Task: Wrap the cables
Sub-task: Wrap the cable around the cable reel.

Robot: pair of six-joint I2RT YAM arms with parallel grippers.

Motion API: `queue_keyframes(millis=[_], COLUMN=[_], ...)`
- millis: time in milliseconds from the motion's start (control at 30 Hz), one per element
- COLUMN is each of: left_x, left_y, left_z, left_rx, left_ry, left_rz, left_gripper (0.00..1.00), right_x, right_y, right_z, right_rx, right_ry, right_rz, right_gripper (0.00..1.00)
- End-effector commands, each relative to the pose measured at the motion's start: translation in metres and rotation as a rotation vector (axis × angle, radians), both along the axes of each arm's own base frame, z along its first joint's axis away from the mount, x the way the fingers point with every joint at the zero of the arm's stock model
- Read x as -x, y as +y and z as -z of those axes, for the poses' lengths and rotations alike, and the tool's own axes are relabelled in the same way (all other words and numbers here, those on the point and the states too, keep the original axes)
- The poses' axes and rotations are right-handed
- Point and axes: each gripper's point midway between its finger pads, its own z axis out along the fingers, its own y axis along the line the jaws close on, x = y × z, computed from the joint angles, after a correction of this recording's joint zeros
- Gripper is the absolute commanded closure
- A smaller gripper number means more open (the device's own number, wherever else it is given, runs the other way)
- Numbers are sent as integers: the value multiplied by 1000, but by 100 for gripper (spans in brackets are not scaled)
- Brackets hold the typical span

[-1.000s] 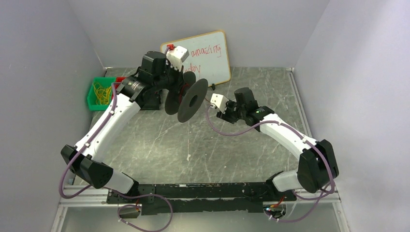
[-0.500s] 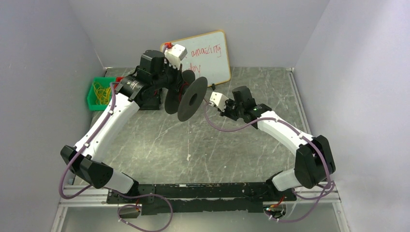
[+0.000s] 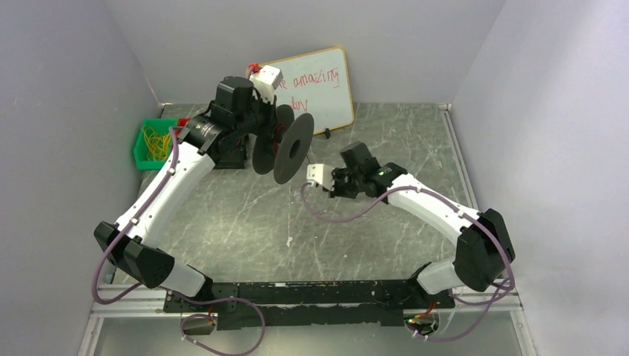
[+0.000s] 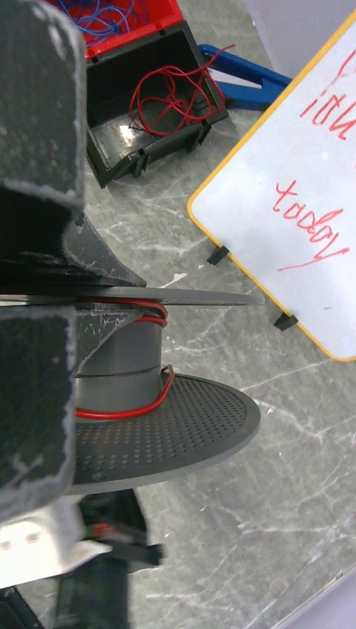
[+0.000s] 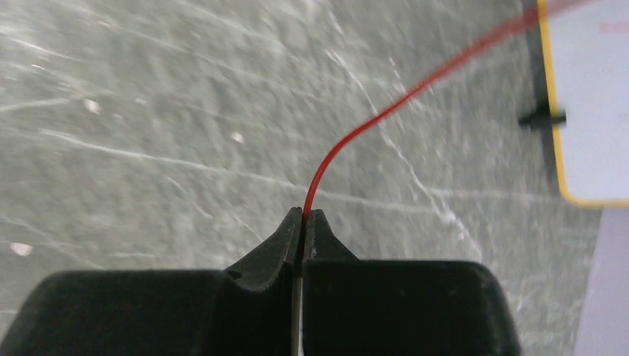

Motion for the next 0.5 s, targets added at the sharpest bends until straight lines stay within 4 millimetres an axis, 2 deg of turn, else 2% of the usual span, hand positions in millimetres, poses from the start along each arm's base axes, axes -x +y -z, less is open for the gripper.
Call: queue_keyframes(millis=[0, 167, 300, 467], left_x=[-28, -39, -46, -49], left_y=[10, 18, 25, 24], left_z=[-26, -8, 16, 44], left_rx=[80, 81, 55, 26], left_ry=[-92, -55, -19, 21], left_rz=[-142, -220, -286, -295], left_gripper=[97, 97, 97, 97], right_x=[29, 37, 46, 48], right_y=[38, 81, 108, 130], right_z=[-30, -72, -104, -139], right_rx=[-13, -92, -160, -249], right_ry=[-70, -96, -93, -97], right_rz=[-146, -177, -222, -228], right_gripper=[100, 100, 100, 100])
